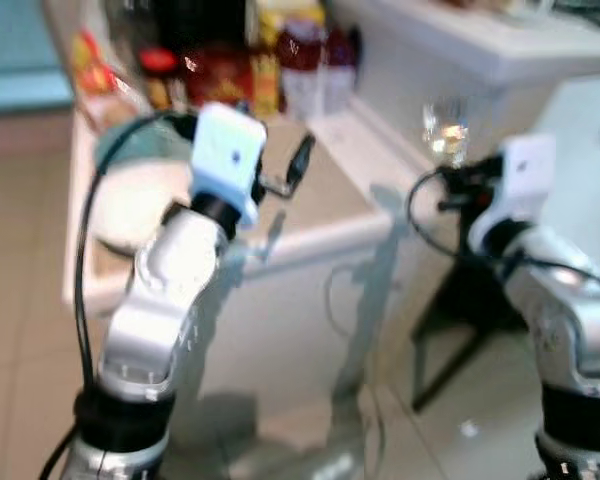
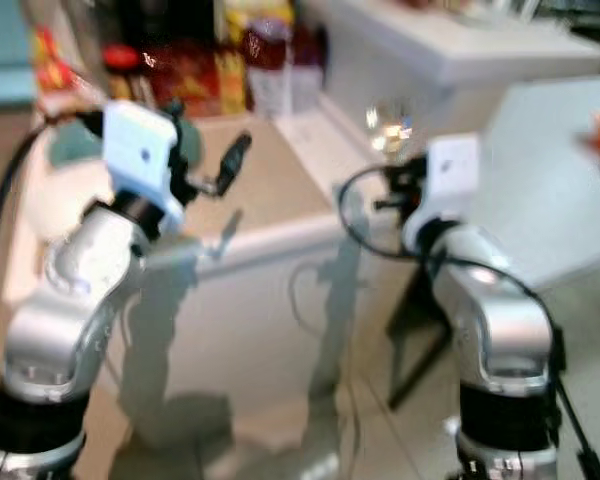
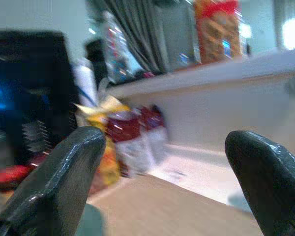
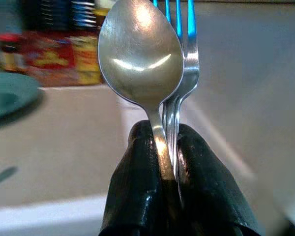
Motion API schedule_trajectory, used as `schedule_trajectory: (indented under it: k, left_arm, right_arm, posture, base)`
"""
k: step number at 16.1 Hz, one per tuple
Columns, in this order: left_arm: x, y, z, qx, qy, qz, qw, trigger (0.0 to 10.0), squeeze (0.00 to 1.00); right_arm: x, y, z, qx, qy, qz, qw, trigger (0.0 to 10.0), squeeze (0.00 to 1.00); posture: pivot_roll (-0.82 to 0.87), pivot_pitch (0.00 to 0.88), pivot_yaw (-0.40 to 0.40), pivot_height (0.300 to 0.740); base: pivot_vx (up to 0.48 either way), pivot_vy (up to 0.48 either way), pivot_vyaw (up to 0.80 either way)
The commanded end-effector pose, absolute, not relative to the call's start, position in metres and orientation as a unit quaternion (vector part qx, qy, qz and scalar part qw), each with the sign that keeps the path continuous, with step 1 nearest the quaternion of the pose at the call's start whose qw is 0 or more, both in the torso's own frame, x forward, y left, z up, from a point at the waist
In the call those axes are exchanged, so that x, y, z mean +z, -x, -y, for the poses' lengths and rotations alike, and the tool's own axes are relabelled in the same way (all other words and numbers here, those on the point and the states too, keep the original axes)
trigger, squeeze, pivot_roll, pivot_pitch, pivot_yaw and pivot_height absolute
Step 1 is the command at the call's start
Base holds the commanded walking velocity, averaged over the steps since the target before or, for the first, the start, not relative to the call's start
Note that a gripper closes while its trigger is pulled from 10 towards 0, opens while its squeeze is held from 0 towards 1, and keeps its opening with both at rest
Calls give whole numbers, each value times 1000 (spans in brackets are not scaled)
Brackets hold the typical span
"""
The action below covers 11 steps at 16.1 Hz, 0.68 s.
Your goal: Setting the table
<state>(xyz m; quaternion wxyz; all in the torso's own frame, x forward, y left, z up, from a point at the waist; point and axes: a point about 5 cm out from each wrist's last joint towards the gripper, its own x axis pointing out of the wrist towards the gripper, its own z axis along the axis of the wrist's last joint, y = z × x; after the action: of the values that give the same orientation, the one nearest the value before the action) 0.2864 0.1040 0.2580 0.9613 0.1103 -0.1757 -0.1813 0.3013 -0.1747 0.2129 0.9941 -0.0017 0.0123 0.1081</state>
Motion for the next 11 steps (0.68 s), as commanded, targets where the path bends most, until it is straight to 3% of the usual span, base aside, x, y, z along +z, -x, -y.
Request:
schedule_trajectory:
  k: [1, 7, 11]
  left_arm:
    - [262, -286, -109, -173, -103, 176, 964, 10000, 0]
    - [251, -275, -96, -271, -127, 135, 945, 10000, 0]
    - [248, -273, -97, -298, -136, 115, 938, 10000, 0]
  right_arm:
    - [216, -301, 169, 124, 3, -11, 992, 10000, 0]
    - [214, -312, 172, 114, 3, -25, 993, 10000, 0]
    - [198, -342, 178, 105, 25, -73, 991, 10000, 0]
  posture:
    - [75, 0, -82, 740]
    - [80, 0, -79, 740]
    - [84, 3, -70, 740]
  base:
    - [0, 0, 0]
    - [0, 0, 0]
    - [0, 0, 0]
